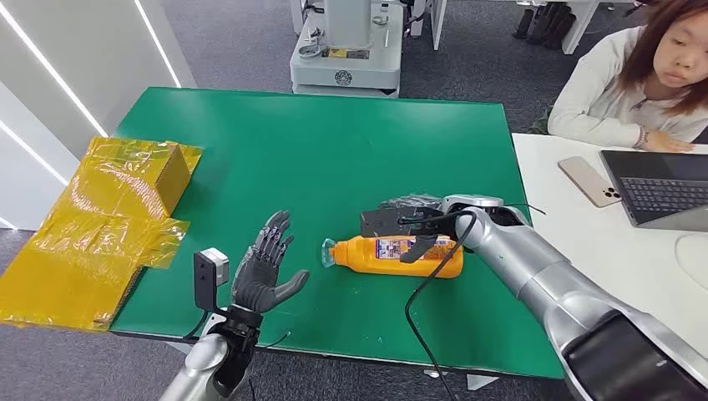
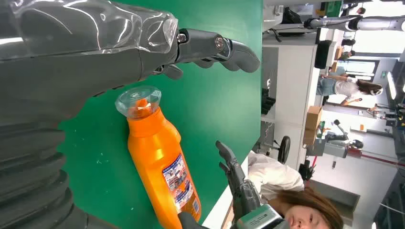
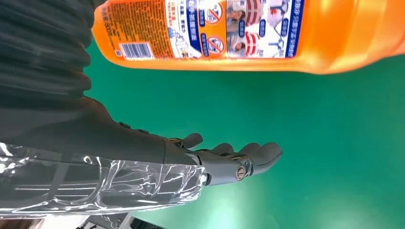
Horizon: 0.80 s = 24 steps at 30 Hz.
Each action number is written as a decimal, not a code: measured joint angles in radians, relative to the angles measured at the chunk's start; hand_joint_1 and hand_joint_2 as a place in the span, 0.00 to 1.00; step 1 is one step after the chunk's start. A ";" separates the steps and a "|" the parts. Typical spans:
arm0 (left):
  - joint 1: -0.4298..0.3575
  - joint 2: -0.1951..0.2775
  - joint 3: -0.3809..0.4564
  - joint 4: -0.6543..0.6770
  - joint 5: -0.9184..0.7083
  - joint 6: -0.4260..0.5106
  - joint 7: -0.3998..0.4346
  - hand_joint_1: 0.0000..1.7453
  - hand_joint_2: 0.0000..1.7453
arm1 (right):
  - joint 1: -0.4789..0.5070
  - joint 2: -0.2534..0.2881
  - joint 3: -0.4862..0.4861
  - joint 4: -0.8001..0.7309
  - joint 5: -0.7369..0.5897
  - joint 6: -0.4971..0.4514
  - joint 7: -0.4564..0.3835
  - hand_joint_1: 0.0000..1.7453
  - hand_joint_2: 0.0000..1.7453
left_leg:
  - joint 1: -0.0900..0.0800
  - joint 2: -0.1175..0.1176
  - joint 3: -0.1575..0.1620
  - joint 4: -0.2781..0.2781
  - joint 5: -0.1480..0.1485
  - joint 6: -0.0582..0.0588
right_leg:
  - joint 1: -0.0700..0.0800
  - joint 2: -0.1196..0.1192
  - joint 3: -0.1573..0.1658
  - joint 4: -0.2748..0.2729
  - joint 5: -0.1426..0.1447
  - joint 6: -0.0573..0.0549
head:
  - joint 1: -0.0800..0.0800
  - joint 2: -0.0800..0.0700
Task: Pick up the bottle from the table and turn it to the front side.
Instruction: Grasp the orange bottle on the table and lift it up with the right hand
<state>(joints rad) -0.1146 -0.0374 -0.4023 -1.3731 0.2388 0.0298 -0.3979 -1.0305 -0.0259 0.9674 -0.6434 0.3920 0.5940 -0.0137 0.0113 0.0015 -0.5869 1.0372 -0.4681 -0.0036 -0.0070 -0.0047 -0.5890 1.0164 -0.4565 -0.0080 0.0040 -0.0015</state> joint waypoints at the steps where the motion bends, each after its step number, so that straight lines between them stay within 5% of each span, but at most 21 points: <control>1: 0.000 0.000 0.000 0.000 0.001 0.000 0.000 0.00 1.00 | 0.000 0.000 0.004 0.002 0.000 -0.002 0.000 0.00 1.00 | 0.000 0.000 0.000 0.000 0.000 0.000 | 0.000 0.000 0.000 0.000 0.000 0.000 | 0.000 0.000; 10: 0.012 0.001 0.008 0.000 0.007 -0.001 0.000 0.00 1.00 | 0.014 -0.011 0.045 0.035 -0.027 -0.048 -0.018 0.00 1.00 | 0.000 0.000 0.000 0.000 0.000 0.000 | 0.000 0.000 -0.001 0.000 0.000 0.000 | 0.000 0.000; 24: 0.050 -0.006 0.036 -0.001 -0.008 -0.014 0.008 0.00 1.00 | 0.124 -0.112 0.088 0.022 0.000 -0.125 -0.017 0.00 1.00 | 0.000 0.000 0.000 0.000 0.000 0.000 | 0.000 0.000 0.000 -0.001 0.000 0.000 | 0.000 0.000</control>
<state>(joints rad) -0.0650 -0.0430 -0.3663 -1.3744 0.2309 0.0160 -0.3895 -0.9066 -0.1383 1.0551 -0.6218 0.3919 0.4689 -0.0311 0.0113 0.0015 -0.5869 1.0372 -0.4683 -0.0035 -0.0070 -0.0050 -0.5893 1.0156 -0.4565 -0.0080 0.0038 -0.0014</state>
